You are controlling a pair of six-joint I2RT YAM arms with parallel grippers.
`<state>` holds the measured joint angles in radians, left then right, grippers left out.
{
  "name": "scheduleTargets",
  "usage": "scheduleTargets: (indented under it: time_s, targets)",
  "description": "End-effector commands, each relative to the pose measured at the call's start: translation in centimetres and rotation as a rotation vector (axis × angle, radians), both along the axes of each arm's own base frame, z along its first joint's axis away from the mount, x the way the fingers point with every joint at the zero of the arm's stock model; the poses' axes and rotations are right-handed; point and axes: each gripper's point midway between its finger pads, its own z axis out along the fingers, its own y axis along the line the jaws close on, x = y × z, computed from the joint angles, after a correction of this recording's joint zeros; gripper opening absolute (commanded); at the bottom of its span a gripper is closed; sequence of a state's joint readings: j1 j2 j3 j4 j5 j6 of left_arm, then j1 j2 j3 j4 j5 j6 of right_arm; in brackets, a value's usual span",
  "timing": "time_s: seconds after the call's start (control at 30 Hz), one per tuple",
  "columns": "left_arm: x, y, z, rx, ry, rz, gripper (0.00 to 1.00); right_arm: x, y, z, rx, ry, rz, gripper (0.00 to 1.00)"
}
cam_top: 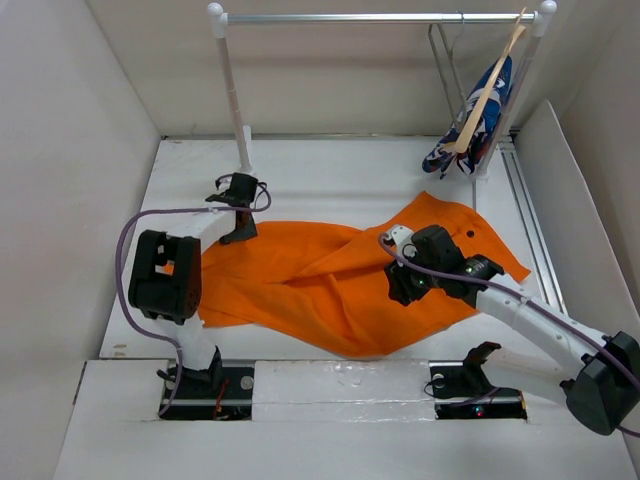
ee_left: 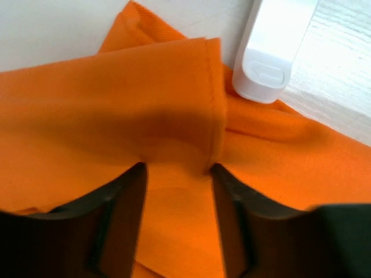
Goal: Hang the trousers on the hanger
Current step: Flatten out the trousers at the center of the board.
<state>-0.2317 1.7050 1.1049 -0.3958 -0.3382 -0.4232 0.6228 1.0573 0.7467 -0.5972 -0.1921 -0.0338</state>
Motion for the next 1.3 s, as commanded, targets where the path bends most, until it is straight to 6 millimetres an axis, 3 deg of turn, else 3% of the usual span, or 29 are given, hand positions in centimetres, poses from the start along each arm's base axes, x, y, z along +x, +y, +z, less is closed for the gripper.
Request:
scheduleTargets:
  time_s: [0.0,0.17,0.2,0.23,0.33,0.37,0.43,0.47,0.5,0.6,0.63,0.67,0.7,0.73,0.77,0.8,0.87,0.93,1.0,1.03,1.07,1.1,1.13,1.17,1.2,1.23,1.27]
  targets:
    - [0.2,0.9,-1.0,0.06,0.046,0.003,0.41,0.9,0.8,1.3,0.054,-0.056,0.003,0.5]
    - [-0.6,1.5,-2.0,0.089,0.075,0.006,0.17,1.3,0.9,1.7,0.053,-0.068,0.005,0.51]
    - [-0.4,1.5,-1.7,0.093,0.071,0.01,0.04,1.4,1.0,1.8,0.054,-0.07,0.008,0.51]
    - [-0.1,1.9,-1.3,0.113,0.059,0.027,0.0,1.5,1.1,2.0,0.057,-0.074,0.01,0.51]
    - [1.4,2.5,1.9,0.116,-0.009,0.053,0.0,1.6,1.3,1.9,0.054,-0.07,0.016,0.51]
    - [2.5,3.0,4.3,0.117,-0.061,0.075,0.0,1.7,1.3,2.0,0.056,-0.071,0.019,0.51]
    - [3.4,5.1,7.1,0.156,-0.114,0.12,0.0,1.6,1.4,1.8,0.051,-0.066,0.024,0.51]
    - [4.1,7.9,9.7,0.223,-0.167,0.2,0.0,1.7,1.3,1.8,0.046,-0.064,0.023,0.51]
    - [4.5,8.8,10.6,0.222,-0.183,0.225,0.0,1.6,1.3,1.7,0.044,-0.06,0.023,0.51]
    - [5.5,14.6,13.2,0.301,-0.221,0.364,0.0,1.6,1.2,1.9,0.042,-0.06,0.022,0.51]
    - [5.6,16.3,13.4,0.329,-0.213,0.411,0.0,1.7,1.0,2.0,0.043,-0.061,0.014,0.51]
    - [5.6,17.6,11.1,0.329,-0.135,0.454,0.0,1.8,1.1,2.3,0.047,-0.063,0.012,0.51]
    - [6.4,20.2,12.3,0.312,-0.16,0.537,0.1,1.8,1.1,2.4,0.048,-0.063,0.006,0.51]
    - [6.5,20.9,11.4,0.288,-0.129,0.56,0.22,1.8,1.0,2.5,0.046,-0.059,0.003,0.54]
    - [6.3,21.3,9.2,0.267,-0.055,0.58,0.39,1.6,0.9,2.5,0.04,-0.053,0.0,0.56]
    - [6.9,21.8,9.8,0.242,-0.072,0.598,0.68,2.1,0.5,2.8,0.032,-0.065,-0.022,0.58]
    - [7.2,21.9,10.8,0.208,-0.112,0.611,0.81,2.3,0.0,3.2,0.021,-0.08,-0.053,0.61]
    - [6.9,21.3,11.0,0.173,-0.153,0.602,0.86,3.5,-1.6,3.4,0.003,-0.096,-0.146,0.61]
    - [6.7,21.0,12.6,0.12,-0.223,0.614,0.88,4.2,-3.1,3.8,-0.01,-0.117,-0.212,0.61]
    - [7.7,18.3,12.8,0.067,-0.24,0.535,0.86,4.9,-4.5,3.9,0.005,-0.107,-0.311,0.57]
    - [8.1,16.7,14.4,0.047,-0.299,0.492,0.84,5.6,-5.2,4.9,0.036,-0.15,-0.357,0.44]
    - [7.9,14.5,13.7,0.035,-0.286,0.442,0.81,6.1,-5.8,5.2,0.061,-0.164,-0.385,0.44]
    - [8.1,12.0,13.8,0.019,-0.294,0.374,0.8,7.0,-7.6,5.2,0.08,-0.179,-0.458,0.12]
    - [8.5,6.9,14.5,-0.012,-0.329,0.263,0.78,8.2,-8.3,6.0,0.119,-0.224,-0.489,0.04]
    - [7.5,4.3,12.7,-0.028,-0.295,0.203,0.76,8.7,-8.7,6.5,0.161,-0.235,-0.499,0.01]
    - [7.1,1.3,12.0,-0.079,-0.291,0.148,0.76,9.7,-10.8,6.6,0.174,-0.248,-0.573,0.0]
    - [5.3,-4.8,9.7,-0.149,-0.261,0.026,0.76,11.4,-12.0,7.3,0.235,-0.283,-0.61,0.03]
